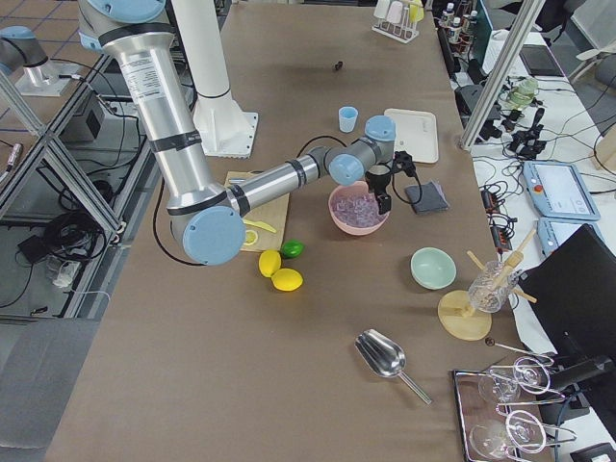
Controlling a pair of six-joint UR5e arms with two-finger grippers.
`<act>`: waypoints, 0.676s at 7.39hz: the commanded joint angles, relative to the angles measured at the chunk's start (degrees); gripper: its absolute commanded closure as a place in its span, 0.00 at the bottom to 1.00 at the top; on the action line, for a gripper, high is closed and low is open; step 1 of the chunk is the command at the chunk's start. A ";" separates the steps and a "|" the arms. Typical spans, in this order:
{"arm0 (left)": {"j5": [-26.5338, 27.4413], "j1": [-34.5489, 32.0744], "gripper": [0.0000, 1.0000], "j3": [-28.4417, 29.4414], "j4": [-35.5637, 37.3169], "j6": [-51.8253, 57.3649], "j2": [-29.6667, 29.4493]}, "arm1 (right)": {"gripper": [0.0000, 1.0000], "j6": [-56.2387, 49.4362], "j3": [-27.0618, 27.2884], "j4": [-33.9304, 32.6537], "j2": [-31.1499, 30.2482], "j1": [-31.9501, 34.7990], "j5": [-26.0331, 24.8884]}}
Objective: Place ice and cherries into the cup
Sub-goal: 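Reach the right gripper into the pink bowl and grasp an ice cube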
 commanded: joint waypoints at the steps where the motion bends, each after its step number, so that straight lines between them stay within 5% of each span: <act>1: -0.09 -0.09 0.02 0.01 0.00 0.01 0.00 | 0.02 4.69 0.53 0.33 -0.20 -2.11 -2.59; 5: -0.09 0.00 0.02 -0.16 0.00 0.09 0.00 | 0.13 4.71 0.18 0.33 -1.43 -4.75 -5.23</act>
